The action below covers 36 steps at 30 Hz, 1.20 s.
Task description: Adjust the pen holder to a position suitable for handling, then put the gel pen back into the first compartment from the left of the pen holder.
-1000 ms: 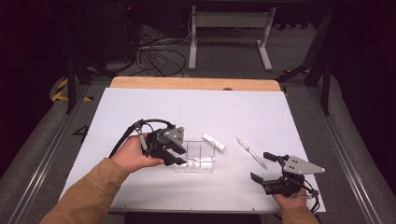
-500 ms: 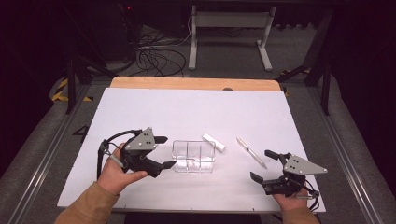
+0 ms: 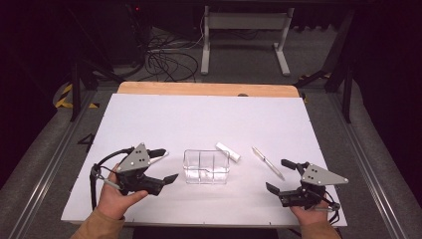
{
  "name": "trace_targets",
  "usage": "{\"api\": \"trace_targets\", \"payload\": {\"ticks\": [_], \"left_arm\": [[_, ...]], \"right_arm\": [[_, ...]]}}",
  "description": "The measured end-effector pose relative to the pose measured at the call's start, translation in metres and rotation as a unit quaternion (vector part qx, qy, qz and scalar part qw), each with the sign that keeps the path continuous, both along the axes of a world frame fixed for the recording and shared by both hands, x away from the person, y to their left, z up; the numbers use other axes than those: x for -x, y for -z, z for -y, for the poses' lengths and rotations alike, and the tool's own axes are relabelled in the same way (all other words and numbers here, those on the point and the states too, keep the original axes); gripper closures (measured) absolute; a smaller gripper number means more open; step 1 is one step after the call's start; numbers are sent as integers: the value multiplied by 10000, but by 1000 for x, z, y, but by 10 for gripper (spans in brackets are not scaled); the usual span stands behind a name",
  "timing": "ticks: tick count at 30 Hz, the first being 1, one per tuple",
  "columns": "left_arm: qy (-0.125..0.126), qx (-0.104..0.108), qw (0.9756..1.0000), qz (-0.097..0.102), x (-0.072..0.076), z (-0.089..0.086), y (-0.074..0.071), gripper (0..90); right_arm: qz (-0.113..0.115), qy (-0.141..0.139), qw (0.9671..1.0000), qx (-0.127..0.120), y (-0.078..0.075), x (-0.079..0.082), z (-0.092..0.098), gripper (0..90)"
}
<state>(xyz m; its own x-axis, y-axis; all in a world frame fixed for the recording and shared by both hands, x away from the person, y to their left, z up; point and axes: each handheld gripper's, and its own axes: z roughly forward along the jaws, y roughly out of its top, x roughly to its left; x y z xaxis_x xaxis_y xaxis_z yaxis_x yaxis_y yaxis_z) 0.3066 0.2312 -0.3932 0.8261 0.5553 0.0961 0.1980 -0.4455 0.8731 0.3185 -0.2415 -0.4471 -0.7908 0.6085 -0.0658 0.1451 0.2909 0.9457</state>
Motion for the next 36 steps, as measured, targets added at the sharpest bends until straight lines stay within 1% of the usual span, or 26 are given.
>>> {"api": "trace_targets", "payload": {"ticks": [1, 5, 6, 8, 10, 13, 15, 19, 22, 28, 31, 32, 36], "left_arm": [[-46, 24, 10000, 16, 1, -2, 1, 192], [-200, 288, 9994, -11, 6, -12, 9, 192], [-231, 317, 9992, -19, 7, -14, 11, 192], [-299, 265, 9992, -7, 9, -17, 14, 192], [-408, 323, 9986, 63, 11, -22, 16, 191], [-544, 410, 9976, 101, 14, -29, 18, 187], [-641, 414, 9970, 120, 16, -32, 20, 182], [-728, 399, 9964, 154, 19, -38, 21, 178], [-760, 416, 9961, 134, 19, -39, 21, 177], [-856, 380, 9954, 209, 22, -41, 21, 174], [-854, 349, 9955, 196, 23, -42, 21, 173], [-860, 360, 9954, 201, 23, -42, 21, 172], [-876, 369, 9953, 198, 24, -43, 22, 172]], "right_arm": [[-4, 17, 10000, 16, -2, 0, 0, 104], [-26, 89, 10000, 35, -8, 0, 1, 134], [-41, 117, 9999, 42, -8, 0, 1, 141], [-68, 162, 9998, 61, -10, -1, 2, 158], [-129, 193, 9997, 109, -12, -2, 1, 174], [-230, 228, 9993, 184, -14, -4, -2, 196], [-263, 263, 9991, 221, -15, -6, -4, 205], [-319, 329, 9984, 330, -18, -7, -9, 223], [-337, 412, 9976, 434, -21, -8, -10, 233], [-411, 499, 9964, 544, -28, -11, -12, 248], [-392, 501, 9952, 742, -31, -15, -14, 251], [-390, 500, 9950, 773, -32, -16, -14, 251], [-420, 543, 9947, 769, -34, -18, -15, 250]]}}
